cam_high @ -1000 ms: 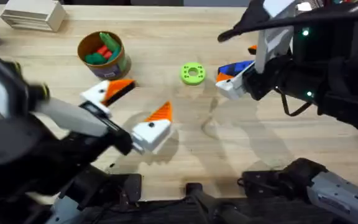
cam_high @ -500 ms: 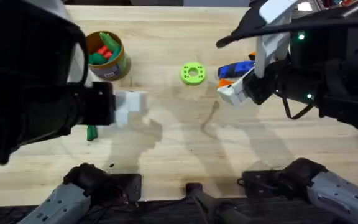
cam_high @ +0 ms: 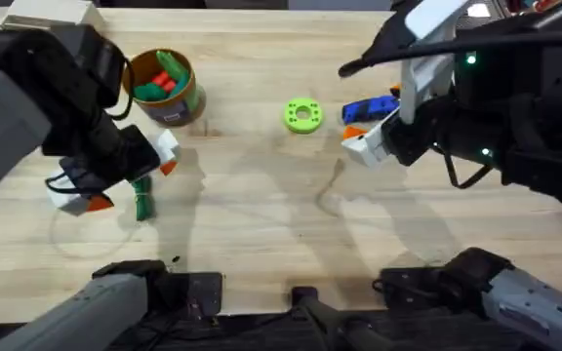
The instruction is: Pick up the gripper from the table and insert it into the empty holder that is missing its gripper. Then pick up a screw, insert it into the mounting hole, and use the screwdriver to tighten it. Finally, clean up the table by picking up the vegetable and placing it into the bucket.
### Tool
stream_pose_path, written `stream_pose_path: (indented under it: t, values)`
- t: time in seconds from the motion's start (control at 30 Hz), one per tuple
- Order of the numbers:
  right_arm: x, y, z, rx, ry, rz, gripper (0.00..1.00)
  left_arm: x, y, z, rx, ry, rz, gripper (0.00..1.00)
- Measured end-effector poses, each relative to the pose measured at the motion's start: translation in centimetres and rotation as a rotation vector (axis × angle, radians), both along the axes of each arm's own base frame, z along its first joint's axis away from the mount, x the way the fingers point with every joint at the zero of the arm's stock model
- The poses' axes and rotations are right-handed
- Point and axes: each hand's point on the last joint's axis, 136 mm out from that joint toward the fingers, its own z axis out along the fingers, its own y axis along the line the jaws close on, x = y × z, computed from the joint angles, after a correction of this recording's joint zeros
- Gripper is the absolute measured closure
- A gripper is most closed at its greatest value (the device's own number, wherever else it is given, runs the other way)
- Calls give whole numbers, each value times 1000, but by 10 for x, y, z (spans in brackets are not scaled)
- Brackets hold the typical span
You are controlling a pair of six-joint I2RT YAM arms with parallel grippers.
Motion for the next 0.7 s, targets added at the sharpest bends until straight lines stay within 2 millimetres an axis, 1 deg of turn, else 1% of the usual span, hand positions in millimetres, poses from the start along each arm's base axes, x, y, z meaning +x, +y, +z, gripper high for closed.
stream_pose_path:
  t: [0.1, 0.13, 0.17, 0.3, 0.4, 0.43, 0.47, 0.53, 0.57, 0.63, 0.67, 0.7]
  values:
    - [0, 0, 0, 0, 0, 0, 51, -3, 4, -18, -19, 46, 47, 14]
    - [0, 0, 0, 0, 0, 0, 48, -7, 5, -34, -48, 81, 83, 14]
    - [0, 0, 0, 0, 0, 0, 50, -8, 6, -39, -55, 86, 94, 14]
    - [0, 0, 0, 0, 0, 0, 50, -11, 10, -53, -69, 88, 134, 14]
    - [0, 0, 0, 0, 0, 0, 49, -15, 15, -59, -74, 86, 168, 11]
    - [0, 0, 0, 0, 0, 0, 50, -15, 17, -61, -75, 80, 176, 29]
    - [0, 0, 0, 0, 0, 0, 49, -14, 18, -62, -77, 74, 177, 116]
    - [0, 0, 0, 0, 0, 0, 50, -11, 21, -63, -77, 62, 164, 378]
    - [0, 0, 0, 0, 0, 0, 50, -10, 21, -63, -79, 59, 148, 553]
    - [0, 0, 0, 0, 0, 0, 50, -11, 21, -63, -79, 69, 124, 848]
    - [0, 0, 0, 0, 0, 0, 49, -13, 20, -62, -84, 77, 115, 954]
    - [0, 0, 0, 0, 0, 0, 50, -14, 18, -61, -95, 82, 113, 976]
